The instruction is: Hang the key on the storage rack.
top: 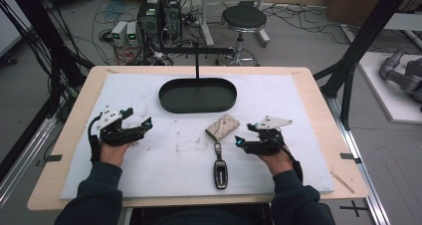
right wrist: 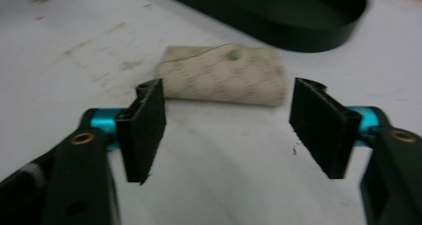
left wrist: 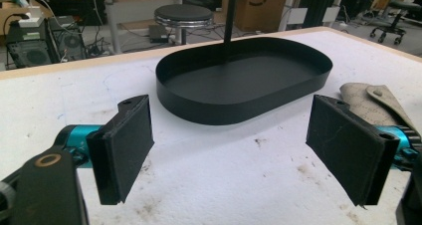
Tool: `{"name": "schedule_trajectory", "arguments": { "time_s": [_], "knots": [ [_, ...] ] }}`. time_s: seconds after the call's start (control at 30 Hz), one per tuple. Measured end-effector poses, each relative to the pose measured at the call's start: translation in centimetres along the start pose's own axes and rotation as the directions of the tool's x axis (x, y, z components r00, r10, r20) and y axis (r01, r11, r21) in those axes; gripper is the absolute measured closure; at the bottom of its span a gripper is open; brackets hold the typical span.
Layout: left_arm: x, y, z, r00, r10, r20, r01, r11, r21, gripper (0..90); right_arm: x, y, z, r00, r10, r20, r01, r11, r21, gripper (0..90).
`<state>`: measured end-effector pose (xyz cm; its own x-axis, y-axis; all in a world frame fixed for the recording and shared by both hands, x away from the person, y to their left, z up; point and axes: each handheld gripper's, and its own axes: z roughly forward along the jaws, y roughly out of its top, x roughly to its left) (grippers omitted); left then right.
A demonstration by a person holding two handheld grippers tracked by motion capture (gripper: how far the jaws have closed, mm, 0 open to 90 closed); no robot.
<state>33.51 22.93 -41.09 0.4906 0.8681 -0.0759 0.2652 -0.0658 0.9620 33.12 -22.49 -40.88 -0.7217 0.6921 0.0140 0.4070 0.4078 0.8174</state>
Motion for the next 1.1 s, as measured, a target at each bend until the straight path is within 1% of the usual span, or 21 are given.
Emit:
{"name": "schedule_trajectory", "arguments": {
  "time_s": [0.03,0.07,0.1,0.2,0.23,0.27,0.37,0.4,0.43,0.5,0.53,0.57,0.6,0.63,0.7,0.83,0.87,0.93,1.03,1.07,1.1],
  "knots": [
    [0.0,0.0,0.0,1.0000,-0.002,0.001,0.002,1.0000,0.000,18.3,1.1,0.2,1.2,0.9992,-0.025,-0.032,0.026,0.999,0.044,45.9],
    [0.0,0.0,0.0,1.0000,-0.002,-0.001,0.002,1.0000,0.001,18.3,1.1,0.2,1.2,0.9992,-0.025,-0.032,0.026,0.999,0.044,45.9],
    [0.1,0.0,0.1,1.0000,-0.001,-0.003,0.001,1.0000,0.001,18.4,2.0,0.3,2.2,0.9972,-0.043,-0.061,0.048,0.996,0.075,49.9],
    [0.2,-0.1,0.1,1.0000,-0.001,-0.001,0.001,1.0000,0.006,18.4,3.1,0.4,3.5,0.9958,-0.041,-0.082,0.049,0.994,0.102,48.7],
    [0.2,-0.1,0.1,1.0000,-0.001,-0.001,0.001,1.0000,0.006,18.4,3.1,0.4,3.5,0.9958,-0.041,-0.082,0.049,0.994,0.102,48.7],
    [0.2,-0.1,0.1,1.0000,-0.001,-0.001,0.001,1.0000,0.006,18.5,3.7,0.3,4.3,0.9955,-0.023,-0.092,0.034,0.991,0.127,45.7],
    [0.4,-0.2,0.0,1.0000,-0.005,-0.008,0.005,1.0000,0.007,18.6,4.3,0.3,5.2,0.9965,-0.035,-0.075,0.047,0.986,0.161,42.4],
    [0.5,-0.2,0.0,0.9999,-0.007,-0.010,0.007,1.0000,0.007,18.6,4.7,0.3,5.9,0.9976,-0.028,-0.063,0.039,0.981,0.189,42.3],
    [0.6,-0.2,-0.1,0.9999,-0.009,-0.014,0.009,0.9999,0.009,18.6,4.7,0.3,5.9,0.9976,-0.028,-0.063,0.039,0.981,0.189,42.3],
    [0.6,-0.2,-0.1,0.9999,-0.009,-0.014,0.009,0.9999,0.010,18.7,5.0,0.3,6.3,0.9985,-0.016,-0.053,0.027,0.977,0.210,46.9],
    [0.6,-0.2,-0.1,0.9999,-0.008,-0.015,0.008,0.9999,0.011,18.8,5.2,0.2,6.4,0.9988,-0.030,-0.038,0.038,0.977,0.212,50.3],
    [0.6,-0.2,-0.1,0.9998,-0.013,-0.013,0.013,0.9999,0.010,18.9,5.3,0.2,6.3,0.9987,-0.043,-0.029,0.048,0.975,0.215,57.0],
    [0.6,-0.2,-0.1,0.9998,-0.011,-0.015,0.011,0.9999,0.012,18.9,5.3,0.2,6.3,0.9987,-0.043,-0.029,0.048,0.975,0.215,57.0],
    [0.6,-0.2,-0.1,0.9998,-0.011,-0.014,0.011,0.9999,0.013,19.0,5.1,0.3,6.1,0.9982,-0.048,-0.035,0.054,0.973,0.223,61.4],
    [0.6,-0.2,0.0,0.9999,-0.007,-0.013,0.007,0.9998,0.016,19.1,4.8,0.2,5.5,0.9949,-0.090,-0.046,0.099,0.966,0.239,68.9],
    [0.6,-0.2,-0.1,0.9999,-0.007,-0.015,0.008,0.9998,0.017,19.1,4.1,0.1,5.0,0.9932,-0.110,-0.037,0.116,0.958,0.261,69.1],
    [0.6,-0.2,-0.1,0.9999,-0.007,-0.015,0.007,0.9998,0.019,19.1,3.6,0.2,4.6,0.9916,-0.129,-0.011,0.127,0.952,0.278,69.2],
    [0.6,-0.2,0.0,0.9999,-0.008,-0.014,0.009,0.9998,0.020,19.1,3.0,0.2,4.2,0.9889,-0.148,0.016,0.136,0.946,0.295,69.7],
    [0.6,-0.2,0.0,0.9999,-0.010,-0.012,0.010,0.9997,0.021,19.1,2.2,0.2,3.7,0.9901,-0.137,0.030,0.122,0.947,0.299,71.1],
    [0.6,-0.3,0.0,0.9999,-0.011,-0.011,0.011,0.9997,0.022,19.2,1.6,0.2,3.2,0.9932,-0.104,0.053,0.085,0.957,0.277,79.7],
    [0.6,-0.3,0.0,0.9999,-0.010,-0.012,0.010,0.9997,0.023,19.2,1.6,0.2,3.2,0.9932,-0.104,0.053,0.085,0.957,0.277,79.7]
  ]
}}
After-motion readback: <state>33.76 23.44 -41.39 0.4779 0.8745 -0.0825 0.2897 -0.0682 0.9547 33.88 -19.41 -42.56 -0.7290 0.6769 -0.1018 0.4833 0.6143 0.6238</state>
